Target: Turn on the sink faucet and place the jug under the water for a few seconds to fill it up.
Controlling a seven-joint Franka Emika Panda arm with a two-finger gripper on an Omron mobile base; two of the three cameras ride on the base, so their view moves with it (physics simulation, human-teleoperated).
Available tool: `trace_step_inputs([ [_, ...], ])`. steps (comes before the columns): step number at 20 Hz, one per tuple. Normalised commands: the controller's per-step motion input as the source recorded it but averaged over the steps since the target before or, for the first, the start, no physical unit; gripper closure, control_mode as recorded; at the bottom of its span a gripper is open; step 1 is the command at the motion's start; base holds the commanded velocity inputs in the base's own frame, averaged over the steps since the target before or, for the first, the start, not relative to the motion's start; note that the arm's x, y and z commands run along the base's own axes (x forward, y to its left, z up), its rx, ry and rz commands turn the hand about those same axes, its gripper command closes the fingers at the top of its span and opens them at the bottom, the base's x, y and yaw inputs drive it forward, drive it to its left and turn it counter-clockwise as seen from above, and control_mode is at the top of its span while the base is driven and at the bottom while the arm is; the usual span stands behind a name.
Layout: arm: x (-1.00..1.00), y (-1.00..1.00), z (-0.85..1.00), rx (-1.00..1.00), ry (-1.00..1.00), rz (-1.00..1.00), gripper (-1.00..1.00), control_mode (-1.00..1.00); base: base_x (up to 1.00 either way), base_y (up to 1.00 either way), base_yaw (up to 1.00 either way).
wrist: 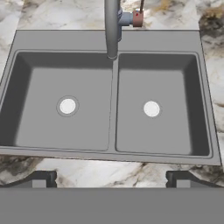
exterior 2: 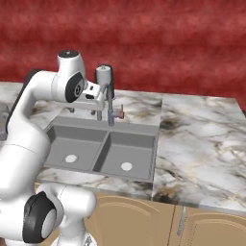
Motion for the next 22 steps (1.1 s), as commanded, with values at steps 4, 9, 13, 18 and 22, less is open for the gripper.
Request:
trace_step_inputs([
  [4, 0.0, 0.0, 0.0, 0.0, 0.0, 0.0, -1.0, 1.0, 0.23, 0.0, 0.0],
  [9, 0.0, 0.0, 0.0, 0.0, 0.0, 0.0, -1.0, 1.0, 0.19, 0.0, 0.0],
  [13, 0.0, 0.0, 0.0, 0.0, 0.0, 0.0, -1.0, 1.0, 0.0, 0.0, 0.0],
  [18, 0.0, 0.0, 0.0, 0.0, 0.0, 0.0, -1.0, 1.0, 0.0, 0.0, 0.0],
  [22, 0.0, 0.0, 0.0, 0.0, 0.0, 0.0, -1.0, 1.0, 0.0, 0.0, 0.0],
])
